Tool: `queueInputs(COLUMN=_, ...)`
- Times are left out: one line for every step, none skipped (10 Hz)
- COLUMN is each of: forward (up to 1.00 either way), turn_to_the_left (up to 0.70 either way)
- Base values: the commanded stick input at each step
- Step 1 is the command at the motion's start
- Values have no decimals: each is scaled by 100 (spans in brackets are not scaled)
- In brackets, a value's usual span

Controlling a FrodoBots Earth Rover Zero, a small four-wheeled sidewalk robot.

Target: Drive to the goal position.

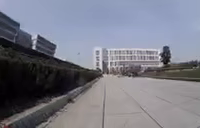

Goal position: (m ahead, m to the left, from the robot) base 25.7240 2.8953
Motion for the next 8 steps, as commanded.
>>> queueInputs(forward=85, turn_to_the_left=0)
queueInputs(forward=85, turn_to_the_left=0)
queueInputs(forward=85, turn_to_the_left=0)
queueInputs(forward=85, turn_to_the_left=0)
queueInputs(forward=85, turn_to_the_left=0)
queueInputs(forward=85, turn_to_the_left=0)
queueInputs(forward=85, turn_to_the_left=0)
queueInputs(forward=85, turn_to_the_left=0)
